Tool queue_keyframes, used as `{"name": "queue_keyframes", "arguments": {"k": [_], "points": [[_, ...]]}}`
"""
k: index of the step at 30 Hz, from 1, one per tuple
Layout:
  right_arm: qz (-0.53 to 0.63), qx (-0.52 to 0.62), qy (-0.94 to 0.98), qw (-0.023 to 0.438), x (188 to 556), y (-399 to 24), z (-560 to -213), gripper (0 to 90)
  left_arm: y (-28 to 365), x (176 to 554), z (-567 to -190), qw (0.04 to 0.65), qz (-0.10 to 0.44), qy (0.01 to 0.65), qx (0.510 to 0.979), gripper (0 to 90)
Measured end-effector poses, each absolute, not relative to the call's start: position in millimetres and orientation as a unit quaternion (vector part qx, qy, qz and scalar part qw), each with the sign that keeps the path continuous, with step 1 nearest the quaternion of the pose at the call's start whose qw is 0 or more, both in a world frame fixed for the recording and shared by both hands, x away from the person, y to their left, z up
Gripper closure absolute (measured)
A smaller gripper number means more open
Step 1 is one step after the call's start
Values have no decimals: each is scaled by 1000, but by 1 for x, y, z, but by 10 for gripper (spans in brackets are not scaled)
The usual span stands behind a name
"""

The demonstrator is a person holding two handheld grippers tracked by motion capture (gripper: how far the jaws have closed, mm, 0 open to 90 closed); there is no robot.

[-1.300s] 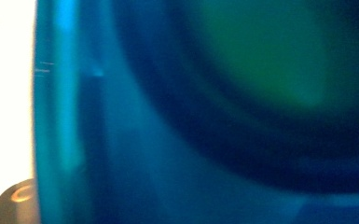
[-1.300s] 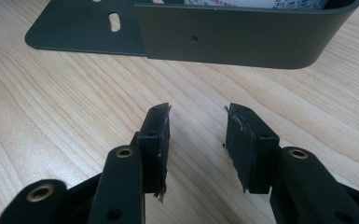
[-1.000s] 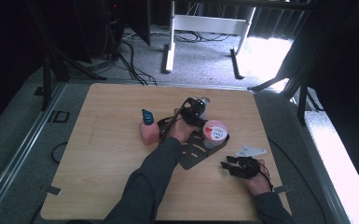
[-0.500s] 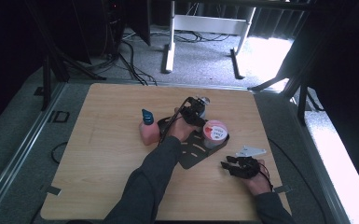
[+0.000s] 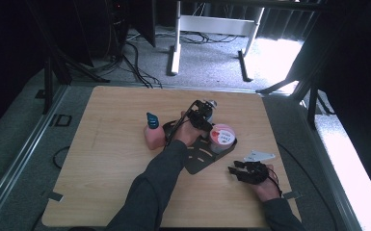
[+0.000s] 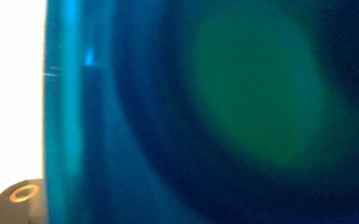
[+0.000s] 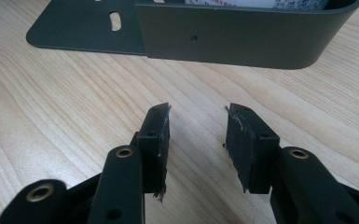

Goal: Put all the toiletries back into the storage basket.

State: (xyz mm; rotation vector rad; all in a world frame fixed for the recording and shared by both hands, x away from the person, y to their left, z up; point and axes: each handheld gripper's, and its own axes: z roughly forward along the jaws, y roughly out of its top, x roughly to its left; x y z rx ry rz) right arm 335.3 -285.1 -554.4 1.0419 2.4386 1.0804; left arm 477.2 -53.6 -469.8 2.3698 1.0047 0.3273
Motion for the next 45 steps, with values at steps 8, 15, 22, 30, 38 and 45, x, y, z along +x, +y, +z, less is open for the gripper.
{"name": "queue_keyframes", "arguments": {"k": [8,15,22,30,38,45], "points": [[375,360,843,138,335,-285,-555,590,-55,480,-470,278,121,373,877,540],[375,361,843,138,335,-285,-554,590,-56,482,-468,291,120,373,873,535],[374,360,843,139,336,-285,-555,589,-54,482,-470,292,119,370,874,530],[374,360,844,139,336,-285,-554,589,-54,482,-472,297,124,364,874,549],[374,360,844,140,336,-285,-555,589,-54,482,-473,303,129,365,871,547],[374,360,844,139,336,-285,-555,588,-51,483,-475,310,124,380,862,489]]}}
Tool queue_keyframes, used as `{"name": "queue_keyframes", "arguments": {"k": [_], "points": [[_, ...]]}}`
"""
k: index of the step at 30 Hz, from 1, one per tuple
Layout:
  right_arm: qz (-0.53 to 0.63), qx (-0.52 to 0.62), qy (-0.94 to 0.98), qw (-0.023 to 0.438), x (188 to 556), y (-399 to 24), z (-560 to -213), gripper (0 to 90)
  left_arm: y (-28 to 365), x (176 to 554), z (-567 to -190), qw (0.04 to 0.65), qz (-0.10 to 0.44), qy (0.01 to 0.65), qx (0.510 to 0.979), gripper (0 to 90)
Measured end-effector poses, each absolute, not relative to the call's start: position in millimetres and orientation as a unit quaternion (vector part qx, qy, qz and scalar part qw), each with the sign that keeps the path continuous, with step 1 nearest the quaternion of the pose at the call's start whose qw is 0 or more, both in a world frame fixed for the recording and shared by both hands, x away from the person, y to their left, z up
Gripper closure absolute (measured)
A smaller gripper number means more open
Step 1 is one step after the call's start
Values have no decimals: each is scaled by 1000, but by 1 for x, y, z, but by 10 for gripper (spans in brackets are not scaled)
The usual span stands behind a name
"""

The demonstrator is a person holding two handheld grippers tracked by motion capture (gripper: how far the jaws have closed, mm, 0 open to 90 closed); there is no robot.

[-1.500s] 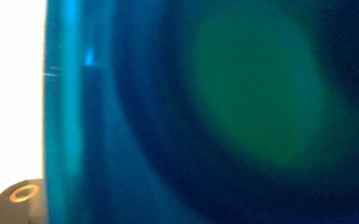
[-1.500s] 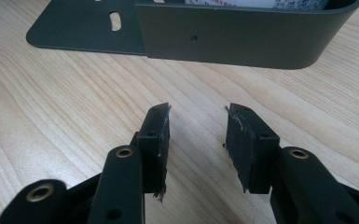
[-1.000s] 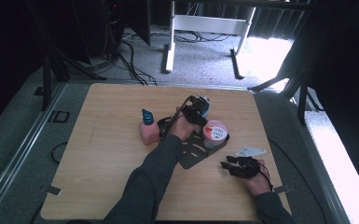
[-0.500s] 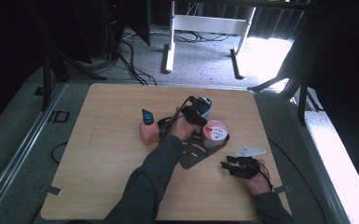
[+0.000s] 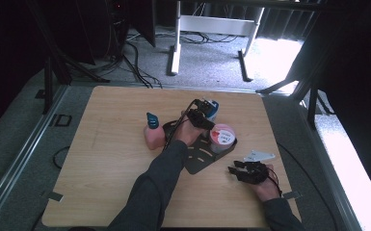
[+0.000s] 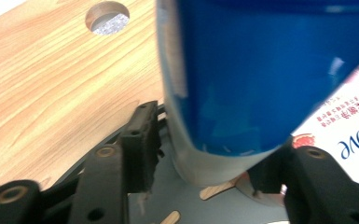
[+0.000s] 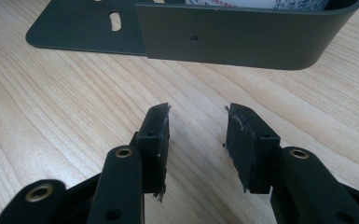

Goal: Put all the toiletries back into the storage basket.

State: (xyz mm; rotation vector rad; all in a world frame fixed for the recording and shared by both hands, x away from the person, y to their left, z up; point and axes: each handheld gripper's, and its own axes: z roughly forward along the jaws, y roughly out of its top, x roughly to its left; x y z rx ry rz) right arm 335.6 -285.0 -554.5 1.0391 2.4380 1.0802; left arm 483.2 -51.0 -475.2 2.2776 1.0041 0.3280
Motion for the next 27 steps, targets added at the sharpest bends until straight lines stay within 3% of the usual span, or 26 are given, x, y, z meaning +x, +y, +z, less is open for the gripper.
{"name": "queue_keyframes", "arguments": {"k": [6,12,27], "points": [[374,360,844,140,336,-285,-554,588,-47,480,-480,309,120,377,865,475],[374,360,843,139,336,-285,-555,588,-47,477,-482,312,121,372,866,554],[374,360,843,140,336,-285,-555,588,-44,475,-482,309,116,376,866,515]]}}
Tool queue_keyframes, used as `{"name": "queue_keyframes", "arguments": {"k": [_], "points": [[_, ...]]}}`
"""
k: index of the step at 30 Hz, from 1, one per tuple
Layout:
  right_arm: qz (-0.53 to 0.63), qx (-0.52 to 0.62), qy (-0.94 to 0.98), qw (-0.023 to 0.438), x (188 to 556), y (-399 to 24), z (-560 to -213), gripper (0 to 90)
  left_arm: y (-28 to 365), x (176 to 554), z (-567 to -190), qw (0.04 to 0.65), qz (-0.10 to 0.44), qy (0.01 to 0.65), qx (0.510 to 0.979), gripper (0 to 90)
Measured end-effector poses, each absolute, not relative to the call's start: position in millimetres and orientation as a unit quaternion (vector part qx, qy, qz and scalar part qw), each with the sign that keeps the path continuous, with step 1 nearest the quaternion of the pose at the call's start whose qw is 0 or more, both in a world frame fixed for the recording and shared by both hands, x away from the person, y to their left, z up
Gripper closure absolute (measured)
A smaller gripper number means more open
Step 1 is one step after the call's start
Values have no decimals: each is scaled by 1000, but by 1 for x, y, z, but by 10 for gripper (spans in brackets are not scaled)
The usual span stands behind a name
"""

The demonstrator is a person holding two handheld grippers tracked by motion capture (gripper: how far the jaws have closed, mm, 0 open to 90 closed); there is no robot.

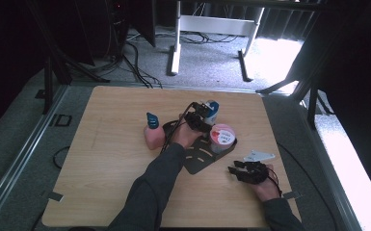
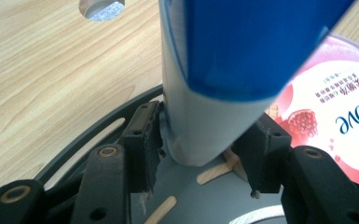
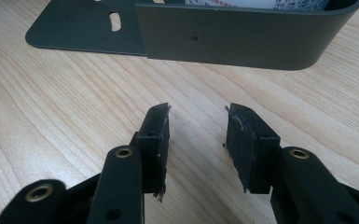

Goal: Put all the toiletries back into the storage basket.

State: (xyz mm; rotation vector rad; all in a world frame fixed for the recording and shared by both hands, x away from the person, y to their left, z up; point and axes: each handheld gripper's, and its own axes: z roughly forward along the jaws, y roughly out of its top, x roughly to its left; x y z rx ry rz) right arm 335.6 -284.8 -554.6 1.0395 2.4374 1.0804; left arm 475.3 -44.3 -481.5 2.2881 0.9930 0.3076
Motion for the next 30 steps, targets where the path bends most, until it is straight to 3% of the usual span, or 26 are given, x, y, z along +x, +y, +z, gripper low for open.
{"name": "queue_keyframes", "arguments": {"k": [6,11,18,30], "points": [[374,360,843,140,336,-285,-555,588,-43,469,-478,301,123,362,874,513],[374,360,843,140,336,-285,-555,588,-41,468,-477,307,115,363,872,581],[374,360,843,140,336,-285,-555,587,-40,464,-474,304,117,356,876,516],[374,361,843,139,336,-285,-555,587,-22,451,-464,304,123,343,880,487]]}}
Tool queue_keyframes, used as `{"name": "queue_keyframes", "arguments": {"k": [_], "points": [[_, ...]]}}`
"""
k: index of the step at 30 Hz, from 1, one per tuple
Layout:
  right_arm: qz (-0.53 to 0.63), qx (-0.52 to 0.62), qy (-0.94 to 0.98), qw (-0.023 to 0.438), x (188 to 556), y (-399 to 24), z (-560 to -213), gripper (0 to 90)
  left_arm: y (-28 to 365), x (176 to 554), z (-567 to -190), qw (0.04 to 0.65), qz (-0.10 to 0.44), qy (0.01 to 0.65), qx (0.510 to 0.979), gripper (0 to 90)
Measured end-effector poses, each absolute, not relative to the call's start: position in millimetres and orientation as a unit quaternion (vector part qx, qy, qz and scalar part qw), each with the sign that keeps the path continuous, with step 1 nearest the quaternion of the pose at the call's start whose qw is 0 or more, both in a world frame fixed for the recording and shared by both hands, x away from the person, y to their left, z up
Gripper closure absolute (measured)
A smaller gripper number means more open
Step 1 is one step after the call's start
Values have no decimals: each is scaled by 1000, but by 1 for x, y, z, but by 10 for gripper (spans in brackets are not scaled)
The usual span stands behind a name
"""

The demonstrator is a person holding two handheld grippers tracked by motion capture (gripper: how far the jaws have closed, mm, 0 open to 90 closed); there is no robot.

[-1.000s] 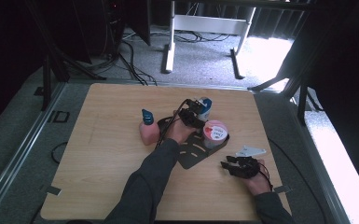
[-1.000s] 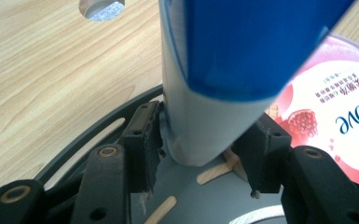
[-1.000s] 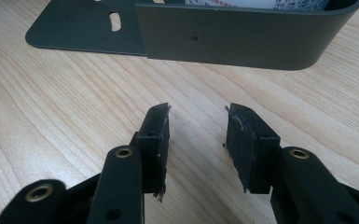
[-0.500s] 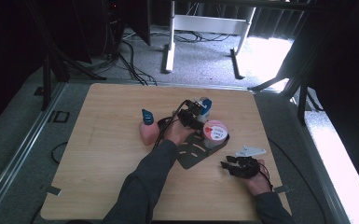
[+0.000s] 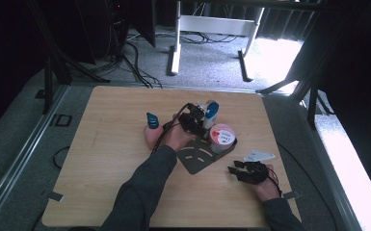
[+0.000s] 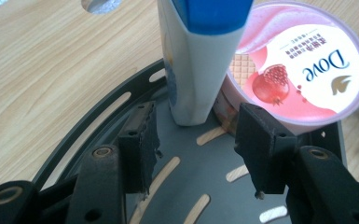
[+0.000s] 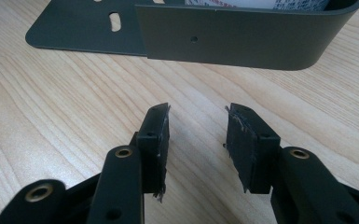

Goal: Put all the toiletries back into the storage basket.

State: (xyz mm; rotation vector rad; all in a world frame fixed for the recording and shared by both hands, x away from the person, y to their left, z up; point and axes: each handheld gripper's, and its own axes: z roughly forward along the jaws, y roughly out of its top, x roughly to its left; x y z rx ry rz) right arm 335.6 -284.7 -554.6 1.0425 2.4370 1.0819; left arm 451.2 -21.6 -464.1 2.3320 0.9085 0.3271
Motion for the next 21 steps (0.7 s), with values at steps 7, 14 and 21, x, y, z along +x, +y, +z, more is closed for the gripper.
{"name": "queue_keyframes", "arguments": {"k": [7,14,21], "points": [[373,360,843,140,335,-285,-555,586,-9,443,-464,317,109,344,877,482],[373,360,843,140,335,-285,-555,585,-1,436,-457,326,102,342,875,468],[373,360,844,140,335,-284,-555,584,10,432,-457,334,100,348,870,466]]}}
